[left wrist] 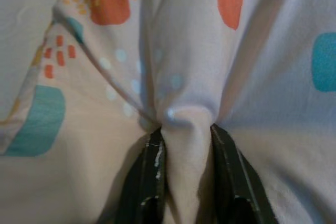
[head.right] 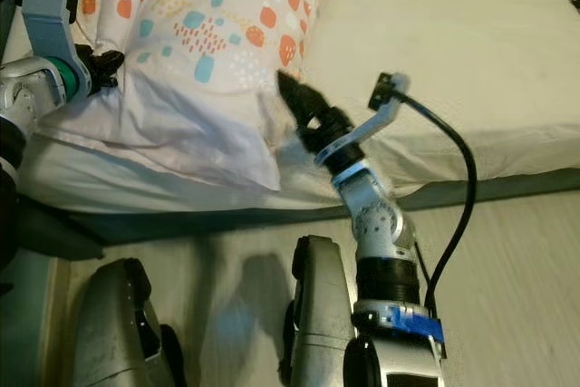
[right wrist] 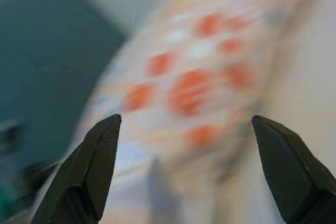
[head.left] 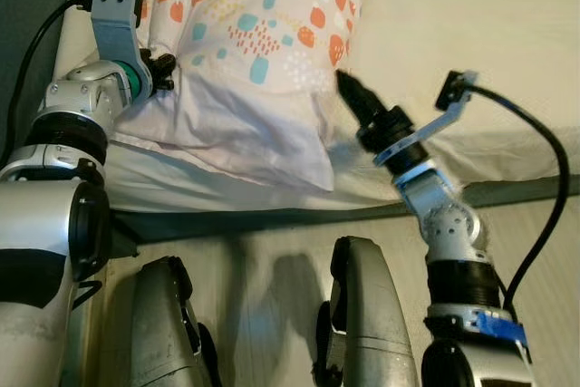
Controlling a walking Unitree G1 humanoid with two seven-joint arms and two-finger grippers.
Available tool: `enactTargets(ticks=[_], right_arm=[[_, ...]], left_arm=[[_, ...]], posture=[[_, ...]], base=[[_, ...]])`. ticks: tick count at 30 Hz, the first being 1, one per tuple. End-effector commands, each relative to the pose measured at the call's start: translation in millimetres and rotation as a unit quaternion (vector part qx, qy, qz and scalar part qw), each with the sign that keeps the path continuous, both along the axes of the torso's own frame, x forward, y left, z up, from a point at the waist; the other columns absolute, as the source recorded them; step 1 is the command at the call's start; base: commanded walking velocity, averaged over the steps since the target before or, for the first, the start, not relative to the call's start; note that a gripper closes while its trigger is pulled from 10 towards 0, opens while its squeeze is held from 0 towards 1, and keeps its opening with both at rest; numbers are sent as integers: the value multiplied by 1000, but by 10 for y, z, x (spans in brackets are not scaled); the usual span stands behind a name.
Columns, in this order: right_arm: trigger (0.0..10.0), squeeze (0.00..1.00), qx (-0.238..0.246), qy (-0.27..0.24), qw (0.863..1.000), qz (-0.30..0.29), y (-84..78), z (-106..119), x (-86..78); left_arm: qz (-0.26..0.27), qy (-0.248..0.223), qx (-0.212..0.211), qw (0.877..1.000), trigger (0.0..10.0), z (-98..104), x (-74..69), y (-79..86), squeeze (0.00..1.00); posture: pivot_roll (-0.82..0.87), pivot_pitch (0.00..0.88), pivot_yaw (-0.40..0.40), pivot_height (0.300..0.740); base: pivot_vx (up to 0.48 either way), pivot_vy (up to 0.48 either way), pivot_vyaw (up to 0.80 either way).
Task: Clean up the room
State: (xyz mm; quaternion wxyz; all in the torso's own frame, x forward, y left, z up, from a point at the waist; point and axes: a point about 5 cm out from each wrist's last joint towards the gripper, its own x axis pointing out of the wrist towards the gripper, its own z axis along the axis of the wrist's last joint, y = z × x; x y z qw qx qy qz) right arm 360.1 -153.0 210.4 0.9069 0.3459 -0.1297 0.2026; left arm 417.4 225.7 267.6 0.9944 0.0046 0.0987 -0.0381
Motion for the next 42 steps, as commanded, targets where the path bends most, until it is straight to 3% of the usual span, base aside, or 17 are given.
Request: enactTargets(ticks=[1,4,13,16,19,22,24,29,32,33,35,39,42], right_arm=[[10000,0,-2,39,995,-94,-253,-125,35],[10000,0,0,41,991,-126,-350,-112,38],[10000,0,0,40,989,-146,-398,-92,45],[10000,0,-3,57,980,-192,-465,-125,88],[10000,0,-16,100,957,-271,-642,-208,114],[10000,0,-12,107,952,-287,-694,-222,112],[10000,0,-20,118,936,-330,-823,-212,107],[10000,0,-56,123,921,-366,-911,-166,118],[10000,0,-92,121,908,-391,-965,-86,157],[10000,0,-92,121,908,-391,-965,-86,157],[10000,0,-100,120,904,-398,-972,-50,189],[10000,0,-103,116,903,-401,-961,-16,222],[10000,0,-106,114,903,-401,-943,1,243]], left_arm=[[10,38,-21,999,0,-198,-34,53,0],[28,20,-40,999,0,-109,-39,129,0],[58,-9,-50,997,0,26,-76,298,0],[63,-52,-32,996,0,214,-101,344,0],[49,-111,4,993,0,475,-168,306,0],[43,-125,0,991,0,544,-199,285,0],[34,-170,12,985,0,762,-338,257,0],[21,-221,26,975,0,1022,-524,246,0],[-2,-290,34,956,0,1434,-827,284,0],[-2,-290,34,956,0,1434,-827,284,0],[-9,-316,48,948,0,1619,-1012,364,0],[4,-324,63,944,0,1726,-1173,487,0],[65,-317,70,944,0,1746,-1235,653,0]], posture=[[-8,237,-7,497],[-7,238,-7,497],[-2,240,-7,497],[1,242,-8,497],[2,242,-10,497],[4,243,-10,497],[6,244,-10,497],[11,244,-13,497],[21,241,-16,497],[21,241,-16,497],[32,238,-23,497],[33,238,-25,497],[39,234,-33,497]], base=[[0,0,0],[0,0,0],[0,0,0],[0,0,0],[0,0,0],[0,0,0],[0,0,0],[0,0,0],[0,0,0],[0,0,0],[0,0,0],[0,0,0],[0,0,0]])
